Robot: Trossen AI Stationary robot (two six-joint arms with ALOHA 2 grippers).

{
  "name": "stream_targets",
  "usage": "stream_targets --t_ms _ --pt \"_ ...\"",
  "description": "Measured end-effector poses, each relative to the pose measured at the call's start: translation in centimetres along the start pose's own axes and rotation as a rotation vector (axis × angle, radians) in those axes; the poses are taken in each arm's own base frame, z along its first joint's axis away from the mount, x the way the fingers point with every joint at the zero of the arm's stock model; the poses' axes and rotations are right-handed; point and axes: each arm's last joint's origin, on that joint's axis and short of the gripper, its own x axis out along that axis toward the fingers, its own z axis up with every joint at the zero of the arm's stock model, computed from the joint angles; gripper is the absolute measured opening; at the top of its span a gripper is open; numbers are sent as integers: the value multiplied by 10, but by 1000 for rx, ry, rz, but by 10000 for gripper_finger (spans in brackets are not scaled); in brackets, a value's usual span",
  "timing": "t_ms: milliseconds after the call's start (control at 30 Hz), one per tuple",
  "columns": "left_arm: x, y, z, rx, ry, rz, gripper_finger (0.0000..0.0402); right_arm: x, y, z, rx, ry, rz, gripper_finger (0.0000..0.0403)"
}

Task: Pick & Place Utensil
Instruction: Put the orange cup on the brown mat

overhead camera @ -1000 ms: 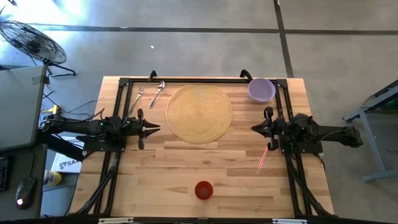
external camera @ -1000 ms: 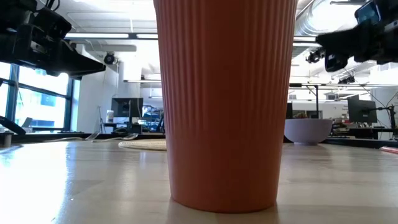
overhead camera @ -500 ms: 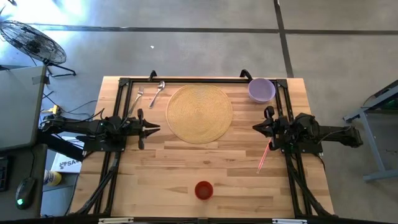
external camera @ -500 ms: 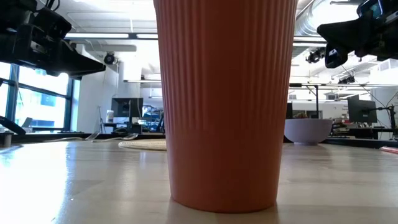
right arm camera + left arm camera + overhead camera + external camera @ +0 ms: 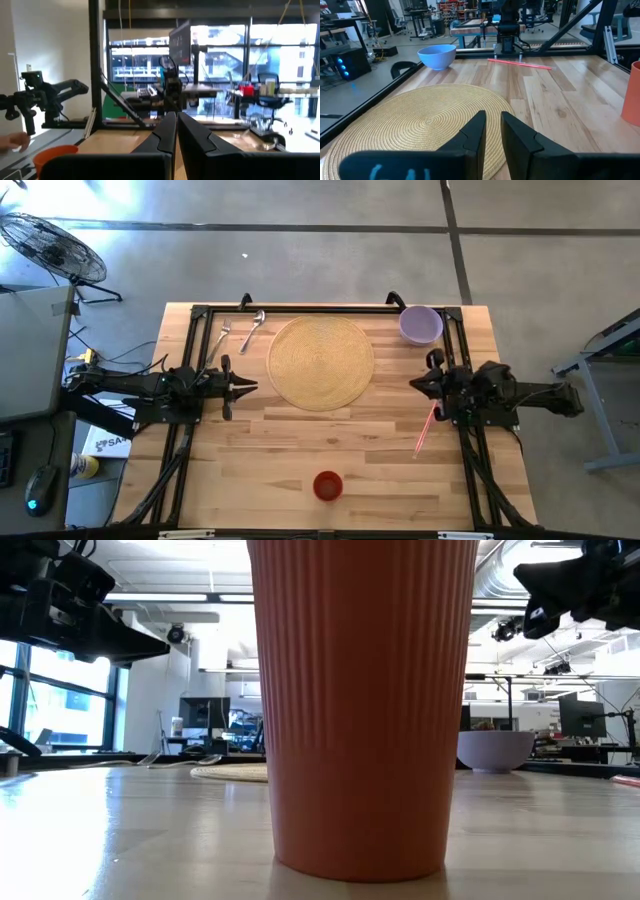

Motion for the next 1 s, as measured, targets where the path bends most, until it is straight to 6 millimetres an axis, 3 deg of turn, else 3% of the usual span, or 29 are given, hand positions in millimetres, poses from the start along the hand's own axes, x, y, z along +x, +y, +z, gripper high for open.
stream_targets --t_ms 300,1000 --pt "0 0 0 0 0 0 56 7 -1 0 -36 -6 -7 22" --pt "0 0 0 0 0 0 56 47 4 4 -101 126 -26 152"
